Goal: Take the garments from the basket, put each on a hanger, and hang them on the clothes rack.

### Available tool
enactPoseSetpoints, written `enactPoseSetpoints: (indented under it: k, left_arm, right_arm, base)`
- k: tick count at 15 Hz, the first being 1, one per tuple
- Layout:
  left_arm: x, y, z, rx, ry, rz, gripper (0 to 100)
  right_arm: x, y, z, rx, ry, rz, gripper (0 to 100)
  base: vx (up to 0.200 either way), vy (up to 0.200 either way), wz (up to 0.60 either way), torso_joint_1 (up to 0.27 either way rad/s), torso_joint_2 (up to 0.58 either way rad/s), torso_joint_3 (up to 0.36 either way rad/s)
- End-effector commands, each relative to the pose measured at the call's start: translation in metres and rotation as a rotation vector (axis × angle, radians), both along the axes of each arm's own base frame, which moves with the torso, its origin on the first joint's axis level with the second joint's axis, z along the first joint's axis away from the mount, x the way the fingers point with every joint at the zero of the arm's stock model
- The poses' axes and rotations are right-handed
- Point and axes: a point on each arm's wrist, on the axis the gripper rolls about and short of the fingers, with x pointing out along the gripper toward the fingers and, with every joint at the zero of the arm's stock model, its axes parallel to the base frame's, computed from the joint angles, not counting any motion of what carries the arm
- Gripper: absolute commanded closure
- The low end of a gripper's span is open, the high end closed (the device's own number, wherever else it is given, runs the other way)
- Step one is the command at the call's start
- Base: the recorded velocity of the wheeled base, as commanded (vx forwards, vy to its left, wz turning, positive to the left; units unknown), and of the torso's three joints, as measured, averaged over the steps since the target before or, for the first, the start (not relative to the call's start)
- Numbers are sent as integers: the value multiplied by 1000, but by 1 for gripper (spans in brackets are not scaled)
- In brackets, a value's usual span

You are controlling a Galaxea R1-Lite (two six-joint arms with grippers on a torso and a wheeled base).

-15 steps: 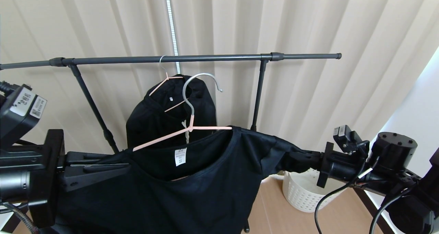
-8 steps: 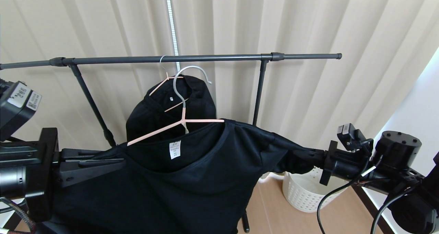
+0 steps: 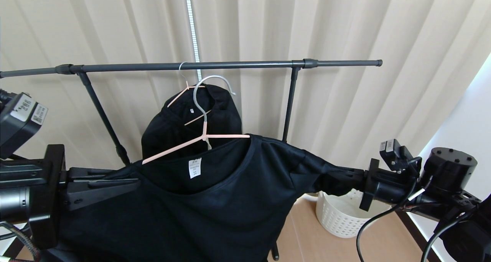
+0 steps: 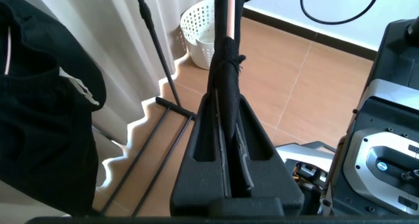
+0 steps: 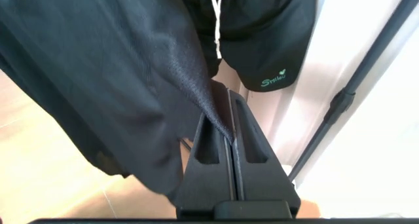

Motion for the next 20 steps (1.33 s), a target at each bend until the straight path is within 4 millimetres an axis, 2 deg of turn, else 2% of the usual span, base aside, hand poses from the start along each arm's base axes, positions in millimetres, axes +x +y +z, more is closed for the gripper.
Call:
enactPoseSetpoints:
  k: [1,11,12,20]
  left_arm:
    - [1,0,-1,1,4,0,100]
    - [2,0,-1,-10,21,8,100]
    - [2,0,-1,-11,22,8,100]
    - [5,2,-1,-26,49,35,100]
  right_arm:
    - [-1,1,1,1,-5,3,100]
    - [-1,0,0,-2,-3,3,100]
    - [-1,0,0,-2,-3,3,0]
    - [-5,1,-4,-29,-14,13,0]
  base:
    - [0,0,0,0,0,0]
    - [0,0,0,0,0,0]
    - [0,0,0,0,0,0]
    - [0,0,0,0,0,0]
